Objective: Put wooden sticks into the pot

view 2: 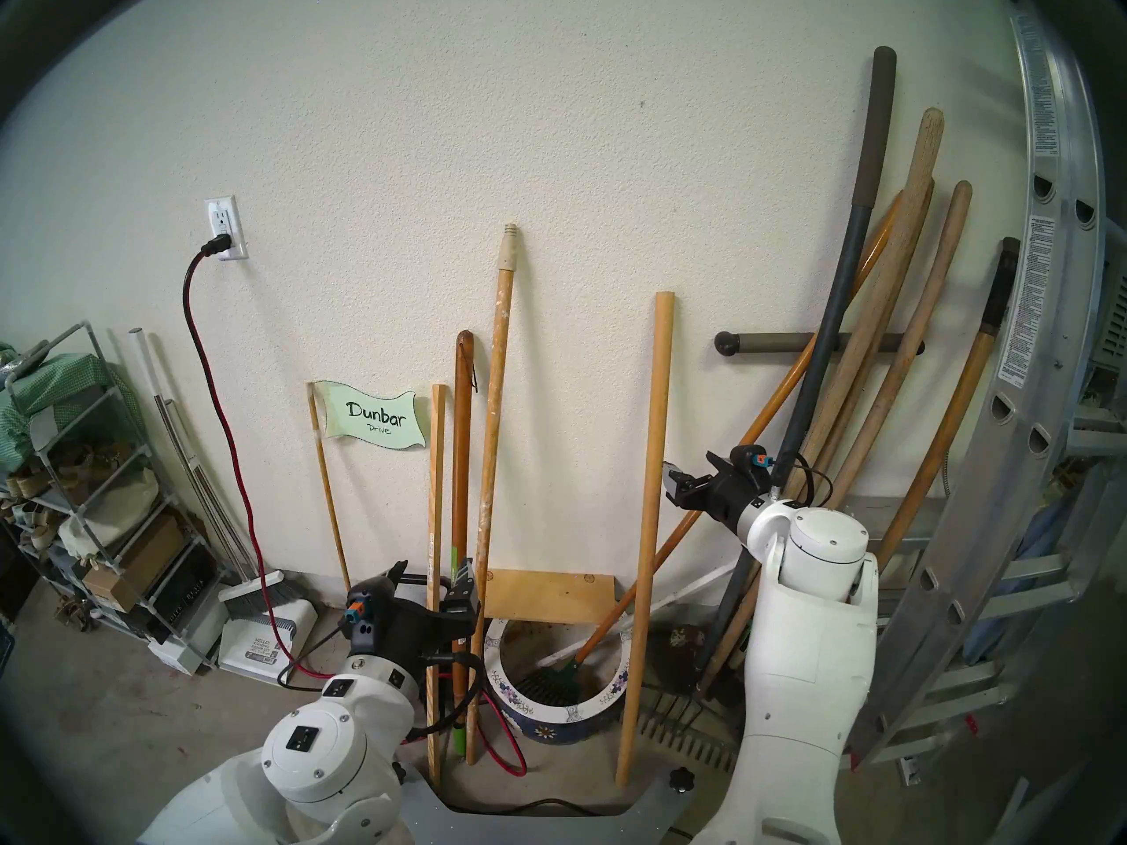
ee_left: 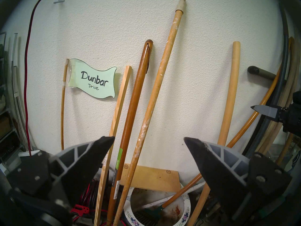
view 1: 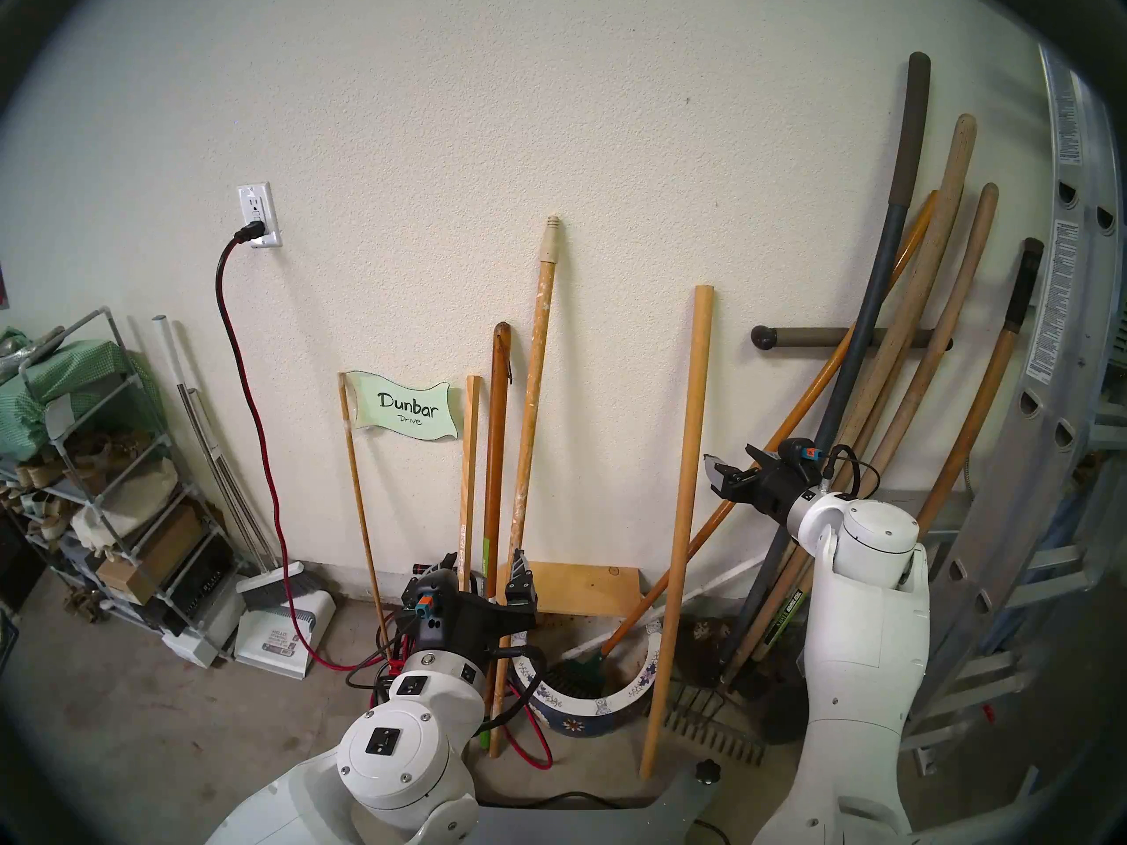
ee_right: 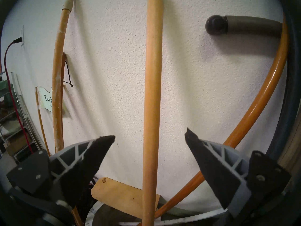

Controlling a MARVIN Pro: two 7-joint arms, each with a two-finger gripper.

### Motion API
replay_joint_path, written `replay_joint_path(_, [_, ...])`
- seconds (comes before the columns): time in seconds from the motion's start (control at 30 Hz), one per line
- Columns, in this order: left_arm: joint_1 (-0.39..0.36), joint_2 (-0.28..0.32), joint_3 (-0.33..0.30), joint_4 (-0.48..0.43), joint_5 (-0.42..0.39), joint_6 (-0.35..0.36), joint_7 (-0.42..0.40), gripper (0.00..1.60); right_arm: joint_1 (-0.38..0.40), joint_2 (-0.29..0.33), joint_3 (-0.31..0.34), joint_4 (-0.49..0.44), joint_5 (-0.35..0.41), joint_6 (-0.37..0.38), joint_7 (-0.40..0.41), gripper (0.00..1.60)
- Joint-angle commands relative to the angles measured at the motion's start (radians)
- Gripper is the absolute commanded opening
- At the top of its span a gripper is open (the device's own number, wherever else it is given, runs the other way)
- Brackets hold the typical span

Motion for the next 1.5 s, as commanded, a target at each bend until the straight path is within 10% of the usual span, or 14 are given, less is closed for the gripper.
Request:
replay_joint_path(0.0, [-0.002,-0.001,-0.001,0.0,0.001,0.001,0.002,1.6,0.052,-0.005,-0.011,0.091,0.0,-0.068,-0.038,1.6])
replay_joint_path(1.4, [-0.006,0.005,0.004,0.0,-0.003,-0.002,0.008,1.6,0.305,0.072,-0.069,0.642,-0.096,-0.351,-0.198,1.6])
replay_joint_path(1.47, [-0.007,0.006,0.005,0.0,-0.003,-0.002,0.008,1.6,0.312,0.073,-0.071,0.659,-0.101,-0.357,-0.205,1.07])
